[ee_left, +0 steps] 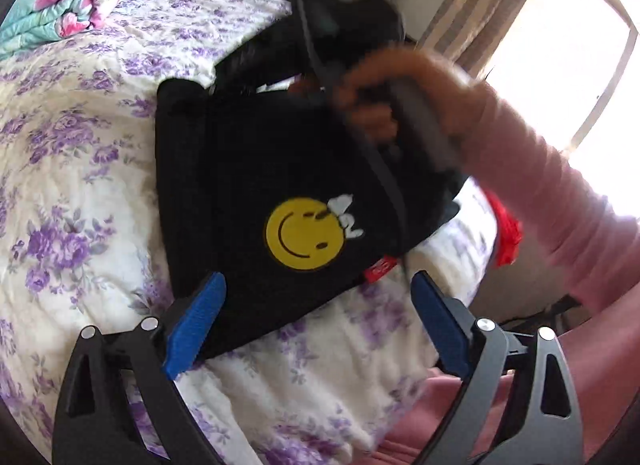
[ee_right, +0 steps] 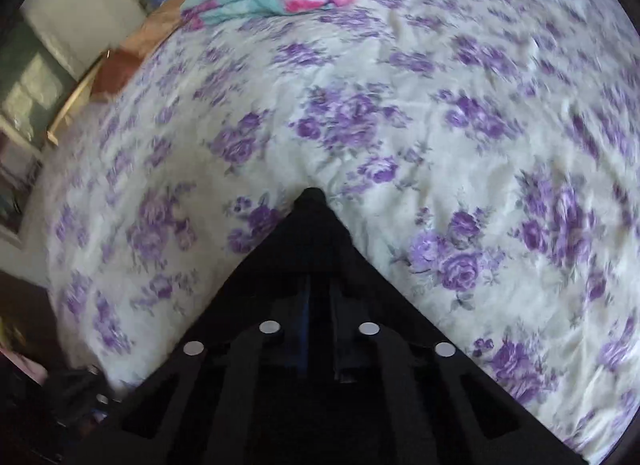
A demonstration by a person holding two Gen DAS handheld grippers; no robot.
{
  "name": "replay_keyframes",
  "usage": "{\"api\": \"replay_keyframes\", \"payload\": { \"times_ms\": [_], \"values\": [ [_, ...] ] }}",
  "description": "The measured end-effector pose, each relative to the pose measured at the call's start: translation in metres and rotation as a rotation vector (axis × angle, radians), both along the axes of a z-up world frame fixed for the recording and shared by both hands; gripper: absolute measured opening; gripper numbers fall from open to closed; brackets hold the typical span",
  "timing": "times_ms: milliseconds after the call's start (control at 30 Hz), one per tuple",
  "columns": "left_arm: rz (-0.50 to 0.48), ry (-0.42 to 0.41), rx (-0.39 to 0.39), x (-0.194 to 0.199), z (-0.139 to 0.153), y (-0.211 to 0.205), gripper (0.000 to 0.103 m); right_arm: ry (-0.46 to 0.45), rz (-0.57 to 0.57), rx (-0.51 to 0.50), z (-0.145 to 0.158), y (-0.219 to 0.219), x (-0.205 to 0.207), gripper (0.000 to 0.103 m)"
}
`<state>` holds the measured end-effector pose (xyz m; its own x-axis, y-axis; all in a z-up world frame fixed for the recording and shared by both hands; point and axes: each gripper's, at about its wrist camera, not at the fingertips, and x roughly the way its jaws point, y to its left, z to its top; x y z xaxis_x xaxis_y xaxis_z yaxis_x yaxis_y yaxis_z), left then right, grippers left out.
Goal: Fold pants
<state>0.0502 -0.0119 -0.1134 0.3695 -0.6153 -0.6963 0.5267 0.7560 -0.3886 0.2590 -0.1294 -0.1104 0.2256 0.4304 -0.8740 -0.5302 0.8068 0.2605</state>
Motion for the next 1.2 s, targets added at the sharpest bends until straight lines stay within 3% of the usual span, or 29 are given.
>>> {"api": "replay_keyframes", "payload": {
  "times_ms": [100, 133, 167, 200, 233, 467, 600, 667, 733, 833, 933, 1000, 1100, 1200],
  "values": [
    [-0.01, -0.018, 0.049, -0.003, -0.003, -0.009, 0.096, -0.074, -0.039, -0.036, 0.01, -0.01, -0.009, 0.005],
    [-0.012, -0.02, 0.06, -0.003, -0.003, -0.012, 0.096, -0.115, -0.066, -0.065, 0.017, -0.017, -0.014, 0.026],
    [-0.016, -0.021, 0.072, -0.004, -0.004, -0.014, 0.097, -0.156, -0.105, -0.099, 0.022, -0.023, -0.019, 0.041],
    [-0.018, -0.029, 0.086, -0.005, -0.005, -0.016, 0.098, -0.208, -0.146, -0.124, 0.03, -0.032, -0.024, 0.048],
    [-0.018, -0.033, 0.094, -0.003, -0.006, -0.017, 0.098, -0.254, -0.163, -0.123, 0.039, -0.041, -0.034, 0.048],
    [-0.005, -0.038, 0.113, -0.004, -0.006, -0.021, 0.099, -0.349, -0.139, -0.022, 0.071, -0.079, -0.12, 0.048],
    [0.002, -0.036, 0.113, -0.004, -0.006, -0.021, 0.099, -0.382, -0.13, -0.003, 0.059, -0.09, -0.165, 0.053],
    [0.007, -0.029, 0.1, -0.002, -0.006, -0.019, 0.099, -0.346, -0.182, 0.0, 0.029, -0.107, -0.176, 0.057],
    [0.003, -0.02, 0.09, -0.001, -0.006, -0.02, 0.099, -0.316, -0.214, 0.086, 0.0, -0.129, -0.185, 0.056],
    [-0.022, -0.015, 0.114, -0.001, -0.002, -0.021, 0.099, -0.413, -0.227, 0.103, 0.01, -0.134, -0.203, 0.057],
    [-0.034, 0.004, 0.05, 0.001, 0.014, -0.008, 0.099, -0.49, -0.223, 0.223, 0.034, -0.142, -0.23, 0.065],
    [-0.006, -0.019, -0.02, 0.006, 0.029, 0.004, 0.099, -0.462, -0.245, 0.224, 0.029, -0.149, -0.234, 0.068],
    [0.034, -0.042, -0.037, 0.017, 0.035, 0.004, 0.099, -0.361, -0.266, 0.201, -0.002, -0.158, -0.227, 0.066],
    [0.039, -0.025, -0.04, 0.027, 0.028, -0.011, 0.099, -0.373, -0.26, 0.201, 0.004, -0.16, -0.235, 0.066]
  ]
}}
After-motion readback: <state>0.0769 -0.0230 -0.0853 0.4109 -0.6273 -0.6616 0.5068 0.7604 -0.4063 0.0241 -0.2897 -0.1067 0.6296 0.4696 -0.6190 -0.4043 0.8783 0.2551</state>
